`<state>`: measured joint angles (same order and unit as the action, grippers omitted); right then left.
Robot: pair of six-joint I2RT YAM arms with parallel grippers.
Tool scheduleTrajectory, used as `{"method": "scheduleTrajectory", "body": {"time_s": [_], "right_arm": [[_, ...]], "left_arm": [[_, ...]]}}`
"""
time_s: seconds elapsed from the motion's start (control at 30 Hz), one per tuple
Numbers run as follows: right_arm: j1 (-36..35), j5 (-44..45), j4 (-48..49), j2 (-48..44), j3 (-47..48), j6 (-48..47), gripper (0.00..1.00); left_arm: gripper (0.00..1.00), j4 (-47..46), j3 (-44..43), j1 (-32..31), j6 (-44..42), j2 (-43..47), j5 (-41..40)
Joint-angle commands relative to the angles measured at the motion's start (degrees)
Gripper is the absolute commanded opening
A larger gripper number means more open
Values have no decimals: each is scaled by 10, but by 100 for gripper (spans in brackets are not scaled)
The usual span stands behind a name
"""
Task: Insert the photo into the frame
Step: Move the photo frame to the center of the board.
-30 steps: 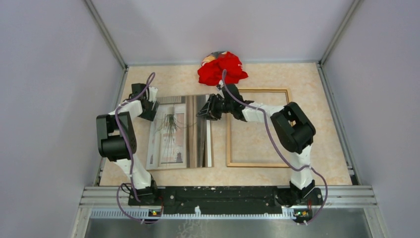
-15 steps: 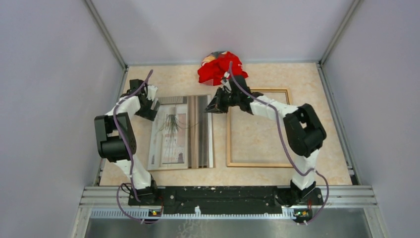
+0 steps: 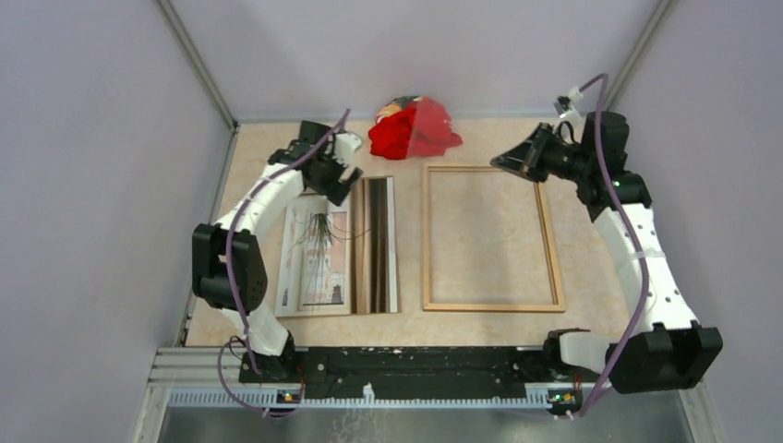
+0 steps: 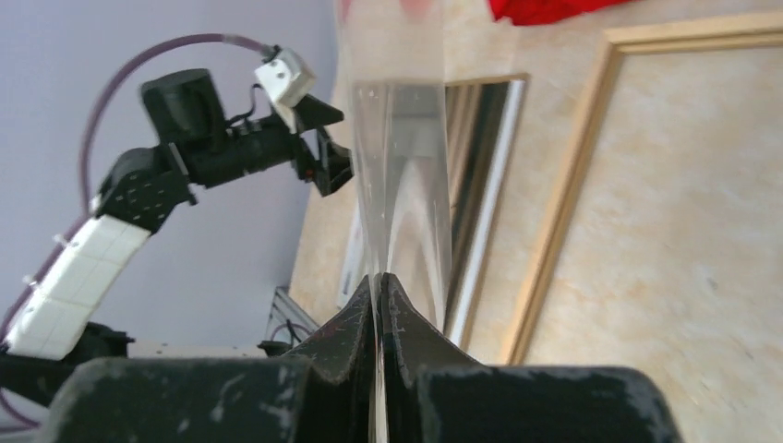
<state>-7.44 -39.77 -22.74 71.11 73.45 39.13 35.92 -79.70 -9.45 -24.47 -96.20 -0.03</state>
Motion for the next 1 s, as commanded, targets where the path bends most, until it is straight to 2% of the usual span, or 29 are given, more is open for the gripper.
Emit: {"method": "scheduleTrajectory", "body": {"time_s": [0.0,0.17,0.27,0.5,0.73,0.97], "right_arm": [[54,-4,-171,-46,0,-76,0],[72,129,-301,-80,79,-126,0],[73,178,-344,-88,129,-131,0],[72,209,-382,-89,149,-137,0],[73,219,-401,-78,181,-141,0],[73,206,-381,-84,149,-130,0]], "left_arm": [[98,27,-54,-86,57,-31,65],[99,26,-133,-174,109,-113,86],[98,29,-174,-208,136,-170,103],[98,29,-198,-245,190,-244,148],[95,13,-197,-250,214,-276,183],[89,21,-197,-250,226,-292,248]]}}
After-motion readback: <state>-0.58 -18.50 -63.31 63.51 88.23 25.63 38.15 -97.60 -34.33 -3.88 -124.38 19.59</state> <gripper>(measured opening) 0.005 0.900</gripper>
